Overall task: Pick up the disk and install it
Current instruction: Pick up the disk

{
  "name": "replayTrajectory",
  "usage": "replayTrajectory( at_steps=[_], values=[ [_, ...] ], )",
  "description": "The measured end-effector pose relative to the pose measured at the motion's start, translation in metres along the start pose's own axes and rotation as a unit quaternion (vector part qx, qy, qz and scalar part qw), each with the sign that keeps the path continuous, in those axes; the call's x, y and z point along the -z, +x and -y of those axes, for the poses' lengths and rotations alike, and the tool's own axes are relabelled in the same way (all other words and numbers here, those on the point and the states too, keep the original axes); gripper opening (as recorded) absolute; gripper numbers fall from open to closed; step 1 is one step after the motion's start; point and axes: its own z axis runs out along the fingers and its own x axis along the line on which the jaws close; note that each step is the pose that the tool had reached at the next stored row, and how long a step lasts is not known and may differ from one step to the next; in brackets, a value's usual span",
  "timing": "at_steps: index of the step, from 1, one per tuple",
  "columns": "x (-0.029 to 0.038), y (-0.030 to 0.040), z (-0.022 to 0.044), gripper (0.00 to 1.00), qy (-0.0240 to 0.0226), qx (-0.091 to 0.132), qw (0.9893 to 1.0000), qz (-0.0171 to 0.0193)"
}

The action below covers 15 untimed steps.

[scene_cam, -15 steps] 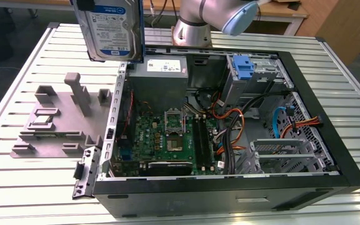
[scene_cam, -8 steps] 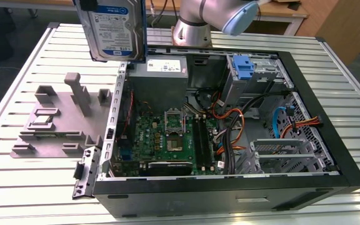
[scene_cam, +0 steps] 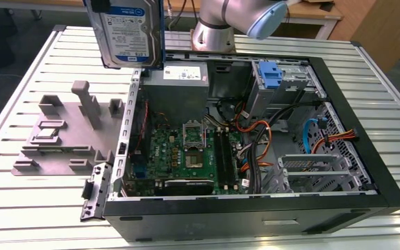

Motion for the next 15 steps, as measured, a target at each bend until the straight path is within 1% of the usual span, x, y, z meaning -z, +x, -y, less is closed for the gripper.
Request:
replayTrajectory(
  at_steps=[3,5,6,8,13,15],
  values=[
    [-0.0007,0.0001,0.0002,0.36,0.0013,0.001,1.0,0.0],
    [-0.0012,0.0001,0.0019,0.36,0.0015,0.001,1.0,0.0],
    [-0.0013,0.0001,0.0045,0.36,0.0015,0.001,1.0,0.0],
    [-0.0014,0.0,0.0137,0.36,0.0015,0.001,1.0,0.0],
    [-0.0016,-0.0003,0.033,0.36,0.0015,0.001,1.0,0.0],
    [-0.0016,-0.0003,0.0389,0.36,0.0015,0.001,1.0,0.0]
  ],
)
